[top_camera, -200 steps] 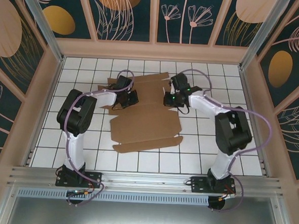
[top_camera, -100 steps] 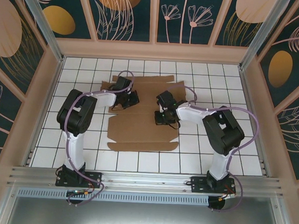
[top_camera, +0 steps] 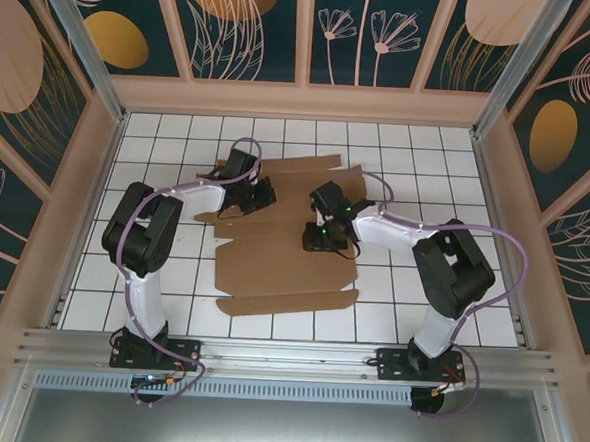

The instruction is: Fold the paper box

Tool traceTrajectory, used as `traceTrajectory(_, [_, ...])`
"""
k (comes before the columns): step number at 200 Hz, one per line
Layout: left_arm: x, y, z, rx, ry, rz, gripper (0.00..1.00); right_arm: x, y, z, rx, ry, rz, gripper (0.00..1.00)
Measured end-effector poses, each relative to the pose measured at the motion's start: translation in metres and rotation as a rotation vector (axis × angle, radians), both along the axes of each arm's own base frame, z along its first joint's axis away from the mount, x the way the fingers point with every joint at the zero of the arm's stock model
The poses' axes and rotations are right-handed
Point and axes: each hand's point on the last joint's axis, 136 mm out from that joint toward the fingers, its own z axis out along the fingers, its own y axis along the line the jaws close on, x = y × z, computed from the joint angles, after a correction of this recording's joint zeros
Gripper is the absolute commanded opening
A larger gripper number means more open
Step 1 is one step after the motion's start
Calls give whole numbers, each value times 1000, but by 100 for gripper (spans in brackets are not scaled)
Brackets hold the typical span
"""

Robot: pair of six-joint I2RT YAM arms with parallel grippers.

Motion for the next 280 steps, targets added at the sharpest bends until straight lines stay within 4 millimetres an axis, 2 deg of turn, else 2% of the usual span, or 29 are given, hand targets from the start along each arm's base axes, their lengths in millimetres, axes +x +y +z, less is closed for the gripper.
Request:
traceTrajectory(24, [15,-7,28,-12,-63,-16,0,31,3,53,89,-101,-37,39])
traceTrajectory(40, [23,-10,43,-19,-91,-20,0,59,-11,85,140,-164,-101,46])
traceTrajectory(58, [33,-14,53,-25,-106,-21,0,94,-33,108,170,-220,-176,57])
traceTrajectory(72, [44,-19,53,-28,-113,-20,0,124,-48,121,177,-258,-230,61])
traceTrajectory(92, [57,-25,33,-16,-88,-20,0,170,-61,129,172,-307,-276,62])
traceTrajectory(112, [58,-24,1,9,-30,-19,0,210,-70,117,149,-320,-301,62])
traceTrajectory(130, [53,-20,-28,34,30,-16,0,238,-76,91,117,-298,-309,63])
traceTrajectory(142, [52,-19,-40,38,53,-16,0,252,-78,73,101,-278,-313,63])
traceTrajectory(163, [58,-15,-38,38,42,-4,0,266,-79,43,78,-236,-313,63])
traceTrajectory(182, [59,-14,-40,37,42,-3,0,276,-76,26,63,-214,-307,64])
traceTrajectory(230, [60,-14,-40,38,39,-2,0,293,-68,12,80,-206,-293,66])
traceTrajectory(280, [60,-14,-40,42,33,-7,0,291,-65,-11,69,-170,-280,66])
